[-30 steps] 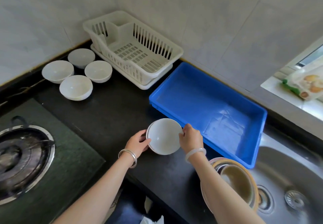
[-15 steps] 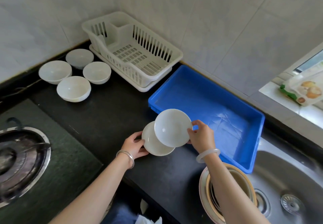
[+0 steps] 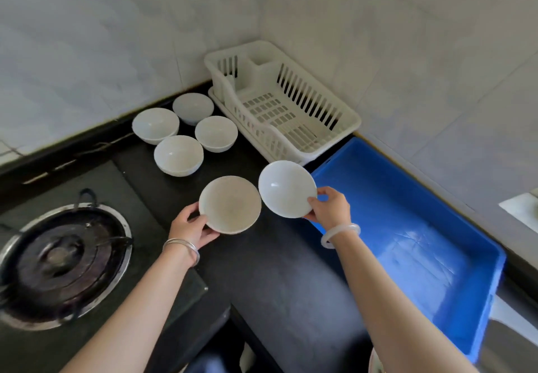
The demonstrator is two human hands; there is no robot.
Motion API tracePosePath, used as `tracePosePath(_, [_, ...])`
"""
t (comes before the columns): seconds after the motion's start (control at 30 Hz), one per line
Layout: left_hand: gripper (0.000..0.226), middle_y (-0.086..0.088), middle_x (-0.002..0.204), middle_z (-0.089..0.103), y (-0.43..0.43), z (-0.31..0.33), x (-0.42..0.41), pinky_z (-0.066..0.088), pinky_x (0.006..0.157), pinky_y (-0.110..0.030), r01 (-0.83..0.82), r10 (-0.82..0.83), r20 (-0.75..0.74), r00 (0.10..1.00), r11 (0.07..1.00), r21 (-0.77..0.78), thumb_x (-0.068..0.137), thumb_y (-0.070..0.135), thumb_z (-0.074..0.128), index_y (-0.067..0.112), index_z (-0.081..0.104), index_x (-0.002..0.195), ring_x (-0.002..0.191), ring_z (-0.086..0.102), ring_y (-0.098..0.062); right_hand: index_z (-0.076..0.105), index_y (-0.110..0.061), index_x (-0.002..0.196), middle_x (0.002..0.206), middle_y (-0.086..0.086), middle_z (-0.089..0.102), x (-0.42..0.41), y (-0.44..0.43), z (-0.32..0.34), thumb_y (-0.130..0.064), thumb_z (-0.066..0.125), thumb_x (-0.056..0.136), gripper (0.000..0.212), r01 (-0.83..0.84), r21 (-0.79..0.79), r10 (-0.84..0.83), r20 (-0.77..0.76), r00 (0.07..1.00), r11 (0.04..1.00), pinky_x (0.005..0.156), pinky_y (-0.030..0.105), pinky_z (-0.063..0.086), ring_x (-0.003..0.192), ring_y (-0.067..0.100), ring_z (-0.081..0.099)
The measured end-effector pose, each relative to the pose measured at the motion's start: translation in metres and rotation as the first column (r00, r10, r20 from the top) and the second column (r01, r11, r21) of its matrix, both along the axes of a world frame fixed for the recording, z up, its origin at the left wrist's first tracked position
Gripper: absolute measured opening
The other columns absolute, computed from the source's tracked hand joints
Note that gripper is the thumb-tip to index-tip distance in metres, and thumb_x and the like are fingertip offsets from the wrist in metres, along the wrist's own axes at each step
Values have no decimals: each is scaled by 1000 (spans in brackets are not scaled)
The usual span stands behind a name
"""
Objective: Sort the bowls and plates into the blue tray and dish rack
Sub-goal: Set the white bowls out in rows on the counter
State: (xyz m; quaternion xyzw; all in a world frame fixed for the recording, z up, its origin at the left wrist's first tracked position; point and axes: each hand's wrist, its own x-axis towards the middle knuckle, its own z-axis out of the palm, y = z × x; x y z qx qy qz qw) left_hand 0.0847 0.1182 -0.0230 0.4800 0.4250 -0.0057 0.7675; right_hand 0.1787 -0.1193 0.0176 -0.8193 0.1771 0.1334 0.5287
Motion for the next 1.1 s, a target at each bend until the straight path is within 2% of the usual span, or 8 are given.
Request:
tracePosePath(0.17, [44, -11, 122, 46, 33, -7, 5, 52, 78, -42, -137, 137, -31, 990, 991, 3, 89, -6, 45, 15, 48, 128, 104, 58, -41, 57, -11, 98, 94, 2, 53, 29, 46, -21, -4, 57, 86, 15, -27, 20, 28, -46, 999, 999, 44, 22, 55, 58, 13, 61])
tracePosePath(0.33, [44, -17, 132, 45, 48, -14, 12, 51, 80, -42, -204, 203, -53, 978, 979, -16, 89, -6, 45, 14, 48, 128, 108, 56, -43, 56, -13, 106, 105, 3, 50, 52, 82, -42, 0, 54, 86, 24, 2, 31, 2, -111, 994, 1000, 40, 23, 53, 60, 13, 54])
tracePosePath(0.5, [43, -13, 122, 46, 52, -18, 20, 51, 78, -41, -233, 231, -59, 971, 972, -30, 89, -6, 45, 14, 48, 127, 96, 58, -39, 54, -9, 116, 100, 5, 49, 67, 101, -62, 0, 48, 87, 31, 5, -14, -7, -154, 988, 1000, 60, 33, 58, 56, 14, 54])
tracePosePath(0.6, [42, -11, 117, 46, 55, -22, 23, 52, 76, -41, -247, 245, -65, 967, 968, -36, 89, -6, 46, 14, 49, 126, 95, 58, -39, 52, -9, 110, 102, 8, 49, 72, 109, -69, 1, 46, 87, 26, 25, -13, -27, -171, 985, 1000, 60, 32, 57, 56, 16, 56])
tracePosePath(0.73, [43, -9, 118, 46, 56, -27, 25, 53, 72, -40, -245, 242, -79, 967, 969, -30, 88, -5, 47, 15, 50, 125, 103, 59, -42, 48, -13, 99, 101, 10, 51, 76, 113, -76, 0, 47, 87, 17, 39, -18, -41, -179, 983, 999, 60, 32, 57, 59, 17, 56])
tracePosePath(0.93, [42, -7, 117, 48, 53, -29, 26, 54, 68, -37, -253, 250, -91, 964, 967, -28, 88, -4, 49, 18, 52, 123, 108, 58, -41, 50, -14, 106, 101, 9, 53, 81, 116, -81, -5, 51, 88, 20, 67, 48, -57, -187, 981, 997, 63, 34, 59, 67, 20, 59])
tracePosePath(1.1, [42, -12, 124, 51, 49, -29, 22, 53, 77, -40, -269, 260, -84, 962, 955, -122, 91, 5, 49, 19, 48, 131, 100, 59, -35, 52, -13, 118, 111, 13, 58, 75, 117, -80, -7, 52, 92, 27, 155, 228, -92, -266, 960, 961, 44, 24, 55, 86, 29, 64])
